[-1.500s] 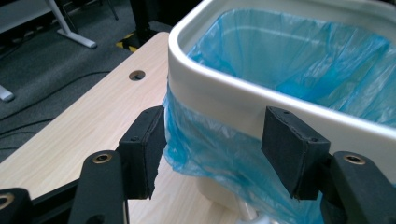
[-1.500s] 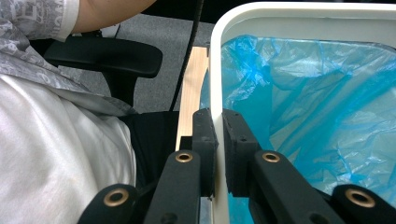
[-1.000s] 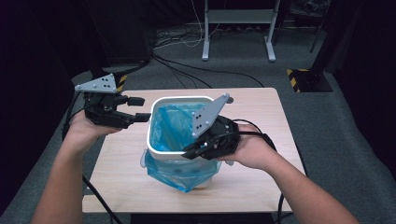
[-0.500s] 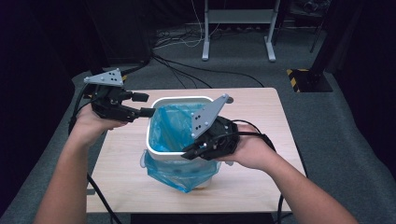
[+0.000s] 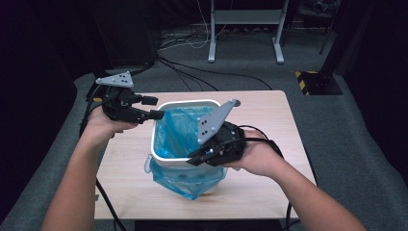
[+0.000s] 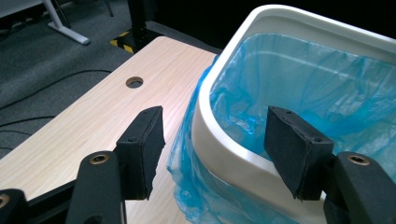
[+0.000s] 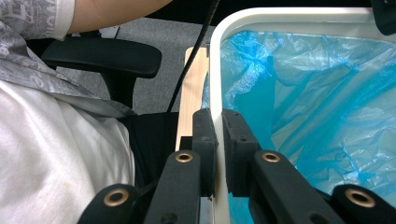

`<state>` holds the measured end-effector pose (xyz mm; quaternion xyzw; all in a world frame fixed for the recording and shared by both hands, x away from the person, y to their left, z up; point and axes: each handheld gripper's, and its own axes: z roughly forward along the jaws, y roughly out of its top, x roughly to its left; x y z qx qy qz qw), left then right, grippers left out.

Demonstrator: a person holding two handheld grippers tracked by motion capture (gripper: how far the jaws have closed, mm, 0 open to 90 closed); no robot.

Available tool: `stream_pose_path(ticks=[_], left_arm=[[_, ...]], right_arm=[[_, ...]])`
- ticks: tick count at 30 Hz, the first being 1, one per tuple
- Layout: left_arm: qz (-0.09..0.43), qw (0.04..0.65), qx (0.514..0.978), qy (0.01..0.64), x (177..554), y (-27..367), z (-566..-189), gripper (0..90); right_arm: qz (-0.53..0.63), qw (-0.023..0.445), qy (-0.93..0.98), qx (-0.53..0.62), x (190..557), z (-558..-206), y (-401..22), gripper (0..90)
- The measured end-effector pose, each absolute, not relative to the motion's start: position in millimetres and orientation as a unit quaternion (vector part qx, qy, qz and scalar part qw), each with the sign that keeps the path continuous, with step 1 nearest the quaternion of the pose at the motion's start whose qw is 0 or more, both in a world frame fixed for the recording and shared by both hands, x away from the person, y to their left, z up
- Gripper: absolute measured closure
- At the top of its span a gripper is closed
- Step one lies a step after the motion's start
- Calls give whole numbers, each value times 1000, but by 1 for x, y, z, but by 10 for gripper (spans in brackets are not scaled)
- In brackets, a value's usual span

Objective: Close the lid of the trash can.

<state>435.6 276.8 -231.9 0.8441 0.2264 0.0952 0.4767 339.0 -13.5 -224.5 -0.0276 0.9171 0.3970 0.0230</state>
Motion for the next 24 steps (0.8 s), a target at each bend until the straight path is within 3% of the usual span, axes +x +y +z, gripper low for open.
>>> stream_pose_path(ticks=[24], left_arm=[[54, 495, 831, 248, 455, 277, -258, 370]], right_arm=[[412, 19, 911, -16, 339, -243, -19, 839]])
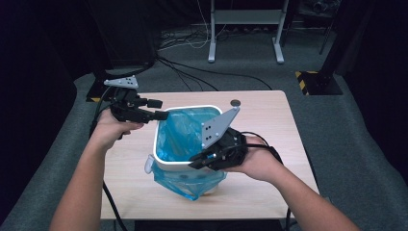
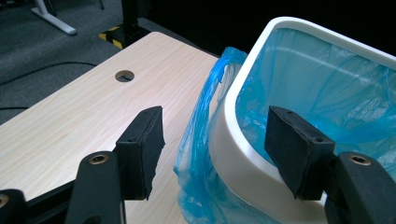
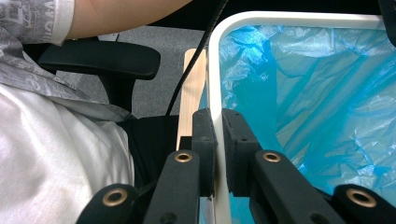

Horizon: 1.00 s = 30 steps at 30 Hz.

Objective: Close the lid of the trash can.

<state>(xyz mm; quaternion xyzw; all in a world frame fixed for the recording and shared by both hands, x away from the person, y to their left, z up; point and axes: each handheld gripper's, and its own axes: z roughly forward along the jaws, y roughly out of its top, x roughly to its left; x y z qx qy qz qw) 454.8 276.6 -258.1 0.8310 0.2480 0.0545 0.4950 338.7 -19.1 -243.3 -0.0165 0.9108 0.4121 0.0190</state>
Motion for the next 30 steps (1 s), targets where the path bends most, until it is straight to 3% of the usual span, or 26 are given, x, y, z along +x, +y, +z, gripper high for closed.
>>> stream_pose_path(ticks=[9, 11, 16, 30], left_arm=[[63, 486, 835, 249, 454, 274, -258, 369], [73, 476, 841, 247, 453, 273, -256, 368], [84, 469, 845, 242, 448, 274, -250, 366], [119, 472, 840, 239, 427, 296, -238, 364]], right_arm=[[416, 15, 909, -14, 339, -245, -21, 823], [423, 11, 906, -13, 340, -243, -25, 730], [442, 17, 897, 1, 340, -237, -37, 638], [468, 41, 881, 50, 344, -227, -78, 532]])
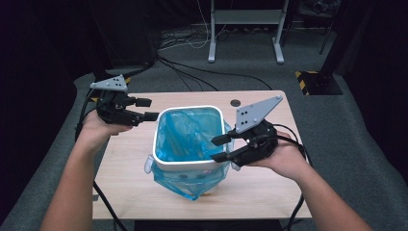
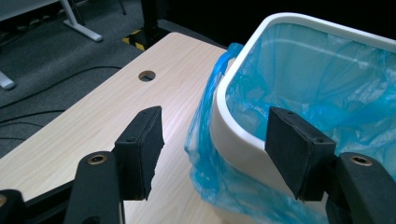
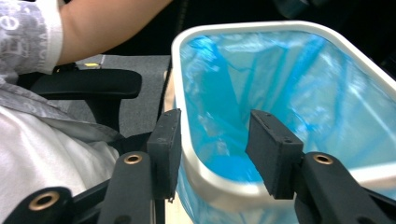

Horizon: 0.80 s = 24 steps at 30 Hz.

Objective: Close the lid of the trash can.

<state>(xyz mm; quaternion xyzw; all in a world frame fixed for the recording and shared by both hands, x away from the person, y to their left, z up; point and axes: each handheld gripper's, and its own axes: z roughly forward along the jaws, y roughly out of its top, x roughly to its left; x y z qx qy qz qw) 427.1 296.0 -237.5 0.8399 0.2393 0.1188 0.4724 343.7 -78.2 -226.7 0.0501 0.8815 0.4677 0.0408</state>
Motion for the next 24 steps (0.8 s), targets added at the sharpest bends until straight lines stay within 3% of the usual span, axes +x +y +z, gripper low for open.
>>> stream_pose_path(ticks=[24], left_arm=[[120, 489, 823, 263, 411, 336, -281, 367]], right_arm=[[477, 95, 858, 161, 364, -255, -141, 501]])
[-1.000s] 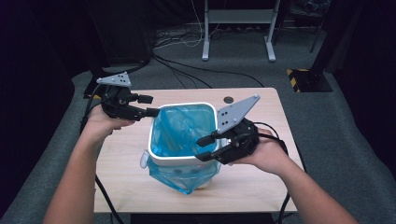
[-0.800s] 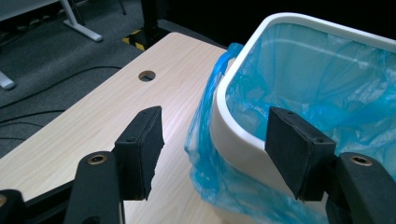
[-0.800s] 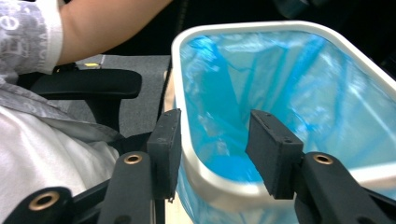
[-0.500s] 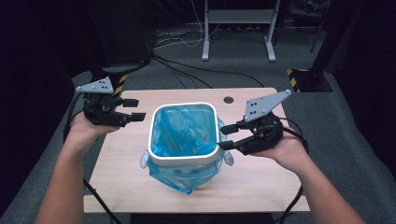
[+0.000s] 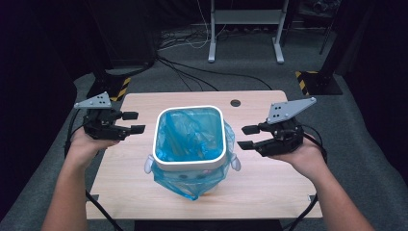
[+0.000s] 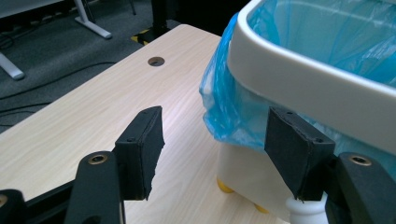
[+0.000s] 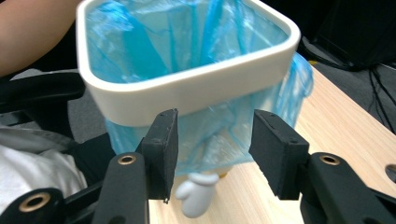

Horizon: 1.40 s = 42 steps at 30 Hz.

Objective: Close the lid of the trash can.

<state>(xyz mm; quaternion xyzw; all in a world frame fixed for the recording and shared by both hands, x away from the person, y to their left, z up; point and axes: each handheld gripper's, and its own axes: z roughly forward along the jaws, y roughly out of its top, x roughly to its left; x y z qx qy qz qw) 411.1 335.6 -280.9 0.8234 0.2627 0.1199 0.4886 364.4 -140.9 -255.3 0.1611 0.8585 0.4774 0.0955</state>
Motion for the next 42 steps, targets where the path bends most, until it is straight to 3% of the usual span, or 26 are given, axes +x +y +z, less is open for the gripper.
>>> stream_pose_path(ticks=[42], left_arm=[[133, 499, 798, 311, 392, 363, -342, 362]], right_arm=[[486, 161, 802, 307, 368, -331, -190, 466]])
